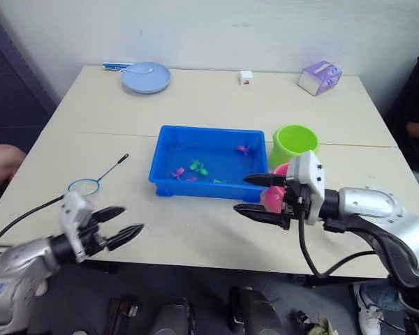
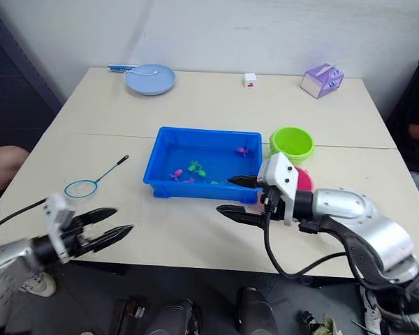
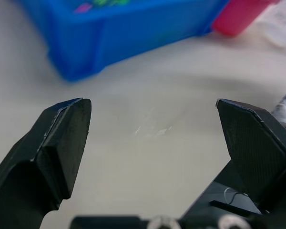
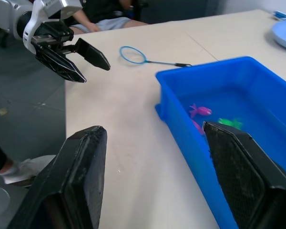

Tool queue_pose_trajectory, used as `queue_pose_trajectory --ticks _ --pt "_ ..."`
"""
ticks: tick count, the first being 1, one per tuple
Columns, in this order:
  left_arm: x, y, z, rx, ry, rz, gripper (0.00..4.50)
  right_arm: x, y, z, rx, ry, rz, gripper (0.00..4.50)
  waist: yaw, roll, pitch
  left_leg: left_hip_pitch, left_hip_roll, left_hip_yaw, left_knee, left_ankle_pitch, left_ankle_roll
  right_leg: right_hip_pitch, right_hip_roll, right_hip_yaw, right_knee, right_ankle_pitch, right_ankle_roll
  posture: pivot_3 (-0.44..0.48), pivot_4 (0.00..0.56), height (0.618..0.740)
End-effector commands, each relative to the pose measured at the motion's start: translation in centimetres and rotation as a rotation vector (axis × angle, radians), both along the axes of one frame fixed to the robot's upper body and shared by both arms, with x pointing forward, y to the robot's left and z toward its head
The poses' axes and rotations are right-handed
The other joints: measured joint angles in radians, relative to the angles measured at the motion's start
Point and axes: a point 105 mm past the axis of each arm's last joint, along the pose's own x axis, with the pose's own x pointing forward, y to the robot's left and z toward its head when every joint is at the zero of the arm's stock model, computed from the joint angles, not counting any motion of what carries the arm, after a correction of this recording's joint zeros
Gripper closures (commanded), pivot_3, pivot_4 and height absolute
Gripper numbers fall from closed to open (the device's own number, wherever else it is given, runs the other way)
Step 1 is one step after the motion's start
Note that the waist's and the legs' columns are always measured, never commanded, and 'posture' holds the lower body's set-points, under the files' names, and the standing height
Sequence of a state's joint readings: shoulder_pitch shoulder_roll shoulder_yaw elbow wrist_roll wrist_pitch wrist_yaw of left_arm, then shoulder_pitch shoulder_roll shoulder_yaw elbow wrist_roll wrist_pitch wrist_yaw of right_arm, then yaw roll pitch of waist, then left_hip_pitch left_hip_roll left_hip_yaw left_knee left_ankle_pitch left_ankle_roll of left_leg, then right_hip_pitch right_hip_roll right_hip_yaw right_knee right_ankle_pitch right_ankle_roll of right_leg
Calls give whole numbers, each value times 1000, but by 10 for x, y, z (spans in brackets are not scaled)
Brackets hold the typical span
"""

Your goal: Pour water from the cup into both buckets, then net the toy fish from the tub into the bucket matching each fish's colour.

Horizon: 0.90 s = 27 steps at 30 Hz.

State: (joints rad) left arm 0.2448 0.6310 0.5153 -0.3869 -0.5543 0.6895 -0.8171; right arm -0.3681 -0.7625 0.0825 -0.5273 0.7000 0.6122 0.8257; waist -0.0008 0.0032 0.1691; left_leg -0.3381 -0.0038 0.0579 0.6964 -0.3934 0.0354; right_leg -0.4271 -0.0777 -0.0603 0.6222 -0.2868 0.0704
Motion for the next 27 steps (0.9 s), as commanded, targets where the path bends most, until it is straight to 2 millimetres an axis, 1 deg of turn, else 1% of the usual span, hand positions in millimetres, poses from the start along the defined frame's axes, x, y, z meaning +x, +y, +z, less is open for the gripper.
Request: queue_pose_trajectory --ticks 1,3,5,7,9,11,12,15,17,18,19,24,26,27 --pt "-21 30 -3 80 -13 121 0 1 9 5 1 -48 71 60 -1 -1 0 0 0 0 0 0 0 0 0 0 0 0 0 0 150 740" --pt "-30 38 -9 110 4 148 0 2 11 4 -3 -54 86 60 3 -1 0 0 0 0 0 -1 0 0 0 -1 0 0 -1 0 150 740" --pt "-33 50 -12 131 15 164 0 4 13 2 -9 -58 97 60 6 -1 0 0 0 -2 0 -1 0 1 -1 -2 0 -1 -2 0 150 740" --pt "-33 58 -13 150 19 170 0 4 15 1 -13 -63 105 60 4 -2 -1 0 -1 -3 0 -1 -1 1 -1 -3 0 -1 -2 0 150 740" --pt "-22 66 -11 187 16 144 0 5 16 1 -13 -76 99 60 3 -1 -1 0 -1 -3 0 -2 -1 1 -1 -3 0 -2 -3 0 150 740" --pt "-2 72 -8 211 8 103 0 6 16 1 -16 -81 90 60 4 -1 -1 0 -1 -4 0 -1 -1 0 -1 -4 1 -2 -3 0 150 740" --pt "5 73 -6 216 7 92 0 6 16 0 -17 -82 88 60 4 -1 -1 -1 -1 -5 0 -1 -1 0 -2 -5 2 -2 -4 0 150 740" --pt "32 92 -5 283 15 70 0 4 13 -1 -27 -92 61 60 -1 -1 -1 -1 -1 -5 0 -2 -1 0 -2 -6 3 -2 -4 0 150 740" --pt "55 102 -2 315 11 78 0 2 11 0 -23 -96 36 60 -3 -1 -1 -3 -1 -5 0 -2 -2 -1 -2 -10 6 -2 -4 0 150 740" --pt "62 105 -1 323 11 84 0 1 11 0 -21 -97 27 60 -3 -1 -1 -3 -1 -5 0 -2 -2 -2 -2 -12 6 -2 -4 0 150 740" --pt "74 108 0 342 16 80 0 -1 10 0 -20 -98 13 60 -3 -2 -1 -4 -1 -5 0 -2 -2 -2 -2 -13 5 -2 -4 0 150 740" --pt "109 109 5 371 29 78 0 -7 5 -2 -14 -95 -33 60 -2 -5 -2 -13 -1 -4 4 -2 -1 -9 -2 -23 7 -1 -2 0 150 740" --pt "126 106 9 386 31 105 0 -9 2 -2 -17 -97 -66 60 0 -6 -1 -16 -2 -2 6 -1 -1 -13 -2 -31 8 0 -1 0 150 740" --pt "130 105 10 394 32 113 0 -9 1 -2 -18 -98 -75 60 0 -7 -1 -17 -2 -2 6 -1 -1 -13 -2 -34 8 0 -1 0 150 740"
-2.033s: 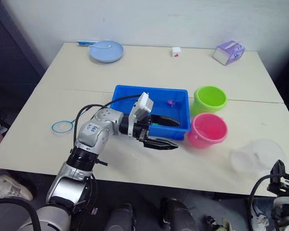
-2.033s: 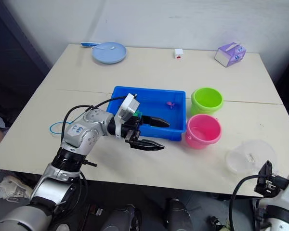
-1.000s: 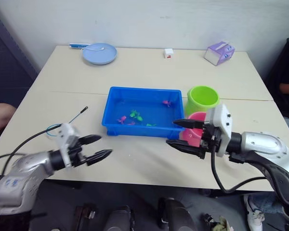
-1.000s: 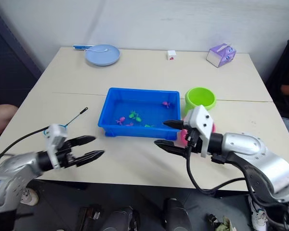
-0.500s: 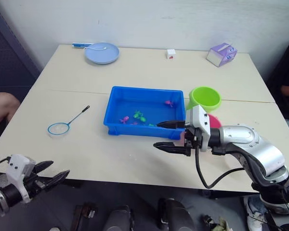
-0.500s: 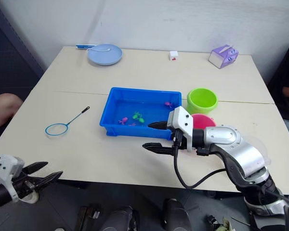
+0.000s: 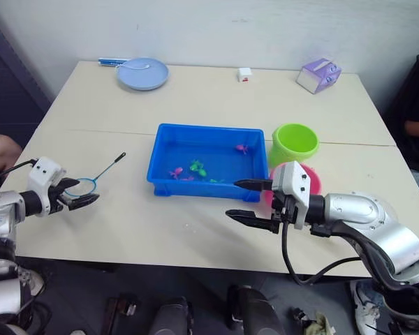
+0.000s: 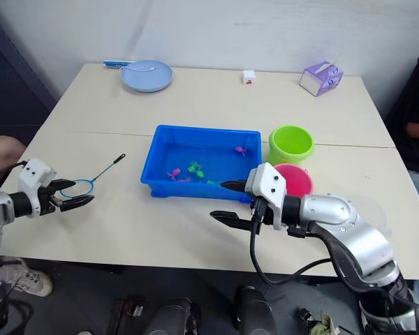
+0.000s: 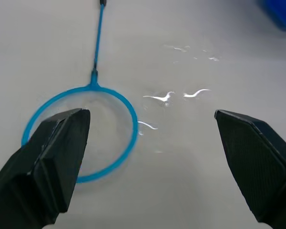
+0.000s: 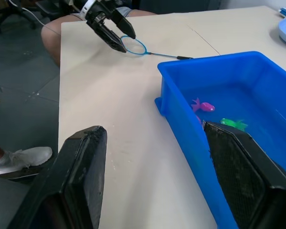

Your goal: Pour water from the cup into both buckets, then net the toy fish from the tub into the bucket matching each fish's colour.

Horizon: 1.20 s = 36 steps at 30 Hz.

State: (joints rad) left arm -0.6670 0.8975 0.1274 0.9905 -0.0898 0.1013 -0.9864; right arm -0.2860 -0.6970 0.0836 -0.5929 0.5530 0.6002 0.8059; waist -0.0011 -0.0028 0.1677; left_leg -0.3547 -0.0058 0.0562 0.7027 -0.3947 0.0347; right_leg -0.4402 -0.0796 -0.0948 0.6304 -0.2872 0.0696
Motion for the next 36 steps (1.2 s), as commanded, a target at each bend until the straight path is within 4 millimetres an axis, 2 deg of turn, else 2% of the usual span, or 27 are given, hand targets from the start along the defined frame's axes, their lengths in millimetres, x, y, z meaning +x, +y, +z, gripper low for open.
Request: queue_pose_trajectory --ticks 1,11,17,20,28,33,36 --pt "12 4 4 54 -1 40 0 -7 -3 12 10 -51 -24 60 1 -1 0 0 0 1 0 0 0 0 0 -7 0 0 0 0 150 740" --pt "49 -17 1 150 7 141 0 -17 -13 14 -1 -61 -127 60 2 -3 1 0 0 3 1 0 1 0 -2 -14 0 0 0 0 150 740" --pt "55 -20 -5 162 25 208 0 -19 -19 17 -6 -77 -169 60 0 -3 1 0 0 4 1 0 1 0 -2 -13 0 0 0 0 150 740" --pt "56 -23 -6 157 33 213 836 -20 -21 19 -4 -82 -184 0 2 -3 1 0 0 3 1 0 1 0 -2 -14 1 0 0 0 150 740" --pt "53 -17 -15 158 76 274 4373 -21 -24 22 -1 -83 -200 0 2 -4 0 0 0 4 2 0 1 0 -2 -13 2 0 0 0 150 740" --pt "48 -16 -19 138 103 262 4454 -21 -25 22 -8 -82 -201 0 2 -4 0 1 0 4 2 0 1 0 -2 -14 3 0 0 0 150 740" --pt "50 -20 -10 80 71 229 4454 -20 -27 21 -13 -82 -203 0 2 -4 0 1 0 4 2 0 1 0 -2 -14 3 0 0 0 150 740"
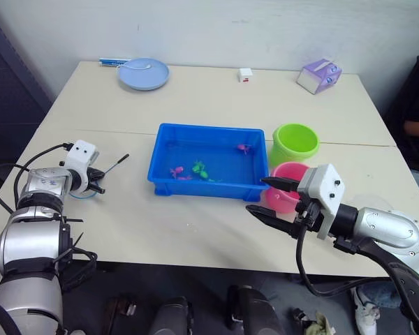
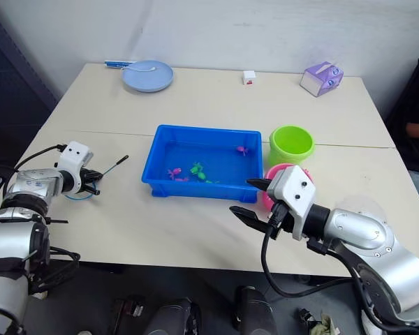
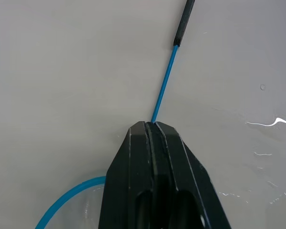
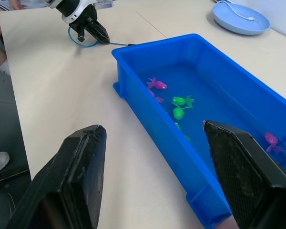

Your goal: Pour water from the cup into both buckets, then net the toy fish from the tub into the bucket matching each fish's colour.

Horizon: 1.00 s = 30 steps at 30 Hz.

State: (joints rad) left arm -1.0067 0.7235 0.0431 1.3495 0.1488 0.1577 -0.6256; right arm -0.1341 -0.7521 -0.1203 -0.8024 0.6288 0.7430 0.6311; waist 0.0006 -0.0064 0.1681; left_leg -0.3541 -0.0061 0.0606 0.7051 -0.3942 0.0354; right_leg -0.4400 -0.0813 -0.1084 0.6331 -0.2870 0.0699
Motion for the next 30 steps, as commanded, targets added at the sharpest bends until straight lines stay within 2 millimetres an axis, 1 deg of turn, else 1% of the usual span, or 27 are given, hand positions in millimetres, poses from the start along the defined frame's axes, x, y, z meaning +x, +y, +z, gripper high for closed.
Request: queue_pose_trajectory --ticks 1,3,6,8,10,12,14,17,19,21,22,24,25,26,27,28,30 --pt "-3 2 9 -68 -27 -27 4454 -6 2 8 -8 -45 23 0 0 0 0 0 0 0 0 0 0 0 0 0 0 0 0 0 150 740" --pt "-1 -2 17 -103 -52 -56 4454 -6 1 7 -10 -44 23 0 0 0 0 0 0 0 0 0 0 0 0 0 0 0 0 0 150 740" --pt "1 -25 53 -272 -130 -237 4454 -5 0 5 -12 -38 29 0 2 0 0 -1 0 0 1 0 0 0 0 -1 0 0 0 0 150 740" --pt "-3 -33 63 -313 -140 -332 4454 -4 -1 4 -12 -37 34 0 2 -1 0 -1 0 0 3 0 0 0 1 -2 0 0 0 0 150 740" --pt "-8 -37 69 -328 -145 -394 4454 -3 0 3 -11 -37 39 0 1 -1 0 -1 0 0 3 0 0 0 1 -2 0 0 0 0 150 740" --pt "-14 -41 81 -356 -157 -453 4454 -1 -1 3 -13 -37 46 0 -1 -1 0 -1 0 0 4 0 0 0 1 -1 1 0 0 0 150 740" --pt "-21 -43 88 -362 -169 -479 4454 0 0 4 -12 -38 51 0 -3 -1 0 -1 0 -1 4 0 0 0 0 -1 1 0 0 0 150 740" --pt "-29 -45 91 -346 -181 -498 4454 2 2 5 -7 -39 59 0 -6 0 1 -1 1 -1 4 0 0 0 -2 2 1 0 0 0 150 740" --pt "-26 -36 80 -224 -164 -456 4454 3 3 5 -4 -37 68 0 -3 0 1 -1 2 -2 4 0 0 0 -3 2 2 0 0 0 150 740" --pt "-22 -27 63 -42 -118 -448 3796 4 4 4 -4 -33 76 0 -1 0 1 -1 2 -2 5 0 -1 0 -3 3 3 0 0 0 150 740" --pt "-21 -26 59 -2 -106 -454 3491 4 4 3 -5 -33 77 0 1 0 1 -1 2 -2 5 0 -1 0 -3 3 3 0 0 0 150 740" --pt "-14 -22 53 51 -100 -424 2601 5 5 3 -4 -33 79 0 8 -1 1 -1 1 -2 6 0 -1 0 -2 2 3 0 0 0 150 740" --pt "-9 -17 50 69 -104 -376 2232 6 6 3 -3 -35 79 0 13 -1 1 -1 0 -2 6 0 -1 0 -1 1 3 0 0 0 150 740" --pt "-4 -11 46 120 -99 -332 1700 5 6 3 0 -36 78 0 19 -1 1 -1 0 -1 7 -1 0 0 -1 1 3 0 0 0 150 740" --pt "-2 -7 43 165 -90 -306 1250 5 6 3 1 -37 78 0 22 -1 1 -2 0 -1 8 -1 0 0 0 1 3 0 0 0 150 740" --pt "-1 -5 39 202 -72 -297 936 4 6 3 1 -37 77 0 25 -1 1 -2 0 -1 8 -1 1 0 0 0 3 0 0 0 150 740" --pt "1 -5 34 225 -47 -285 72 3 5 2 -1 -36 69 0 23 -1 1 -2 0 -1 8 -2 2 0 0 0 4 0 0 0 150 740"
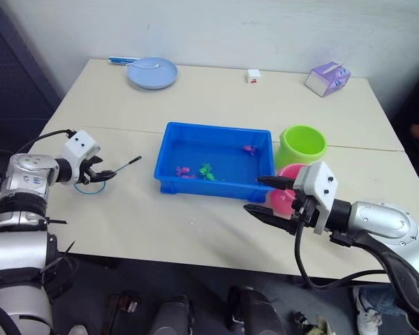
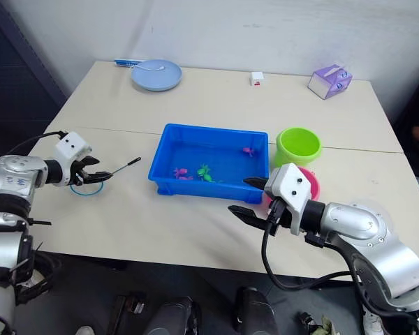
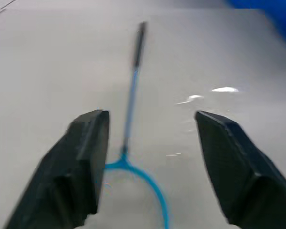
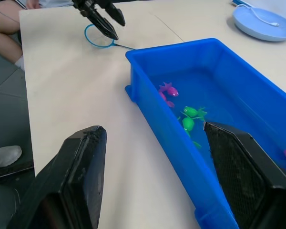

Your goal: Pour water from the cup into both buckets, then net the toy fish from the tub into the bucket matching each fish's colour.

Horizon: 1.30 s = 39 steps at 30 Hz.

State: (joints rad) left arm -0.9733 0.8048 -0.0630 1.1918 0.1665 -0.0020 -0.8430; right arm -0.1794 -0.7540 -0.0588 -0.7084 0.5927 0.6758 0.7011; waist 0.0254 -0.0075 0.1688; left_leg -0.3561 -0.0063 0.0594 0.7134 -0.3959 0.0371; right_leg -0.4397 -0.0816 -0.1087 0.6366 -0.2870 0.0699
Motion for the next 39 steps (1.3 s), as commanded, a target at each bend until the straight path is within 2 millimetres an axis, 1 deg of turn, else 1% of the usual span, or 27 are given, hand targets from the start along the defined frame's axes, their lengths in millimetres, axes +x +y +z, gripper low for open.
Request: queue_pose_trajectory --ticks 1,6,10,13,16,18,20,21,22,26,31,34,36,38,39 --pt "5 4 -1 68 -6 34 72 -6 2 7 7 -48 5 0 -1 0 0 0 0 1 0 0 1 0 0 0 0 0 0 0 150 740" --pt "7 6 -12 81 26 110 72 -10 -2 7 3 -53 -24 0 -2 0 0 0 0 1 1 -1 1 0 -1 -1 0 0 0 0 150 740" --pt "9 2 -21 73 52 146 72 -13 -3 8 2 -56 -37 0 -2 0 0 0 0 1 2 -1 1 0 0 -1 1 0 0 0 150 740" --pt "12 0 -24 58 47 177 857 -13 -4 9 -1 -60 -45 0 -1 0 0 0 0 1 2 -1 1 0 0 -1 1 0 0 0 150 740" --pt "13 -3 -26 46 50 193 2089 -14 -6 9 -5 -60 -52 0 -2 -1 0 0 0 1 2 -1 1 0 -1 -1 1 0 0 0 150 740" --pt "13 -3 -29 45 55 206 3047 -16 -7 9 -7 -60 -54 0 -2 -1 0 0 0 2 3 -1 1 0 -1 -1 2 0 0 0 150 740" --pt "13 -3 -30 30 56 223 3850 -17 -7 9 -7 -60 -56 0 -2 -1 0 0 0 2 3 -1 1 0 0 -1 2 0 0 0 150 740" --pt "13 -2 -30 17 53 235 4379 -17 -7 10 -7 -60 -58 0 -2 -1 0 0 0 2 3 -1 1 0 0 -1 2 0 0 0 150 740" --pt "13 -2 -30 7 50 242 4492 -17 -7 10 -7 -60 -59 0 -2 -1 0 0 0 1 3 -1 1 0 0 -1 2 0 0 0 150 740" --pt "12 -1 -30 -15 52 248 4492 -18 -9 10 -10 -58 -64 0 -2 -1 0 0 0 2 3 -1 1 0 0 -1 2 0 0 0 150 740" --pt "11 0 -25 -85 37 252 4492 -18 -9 9 -12 -57 -65 0 -2 -1 0 0 0 2 3 -1 1 0 0 -1 2 0 0 0 150 740" --pt "16 -6 -7 -207 -19 226 4492 -17 -8 8 -7 -57 -65 0 -3 -1 0 0 0 2 3 -1 1 0 0 -1 2 0 0 0 150 740" --pt "18 -15 12 -307 -52 152 4492 -17 -8 7 -6 -55 -63 0 -3 -1 0 0 0 2 3 -1 1 0 0 -1 2 0 0 0 150 740" --pt "16 -25 33 -409 -71 37 4492 -17 -9 6 -6 -53 -60 0 -3 -1 0 0 0 2 3 -1 1 0 0 -1 2 0 0 0 150 740" --pt "14 -28 38 -438 -73 3 4492 -17 -9 6 -6 -52 -58 0 -3 -1 0 0 0 2 3 -1 1 0 0 -1 2 0 0 0 150 740"
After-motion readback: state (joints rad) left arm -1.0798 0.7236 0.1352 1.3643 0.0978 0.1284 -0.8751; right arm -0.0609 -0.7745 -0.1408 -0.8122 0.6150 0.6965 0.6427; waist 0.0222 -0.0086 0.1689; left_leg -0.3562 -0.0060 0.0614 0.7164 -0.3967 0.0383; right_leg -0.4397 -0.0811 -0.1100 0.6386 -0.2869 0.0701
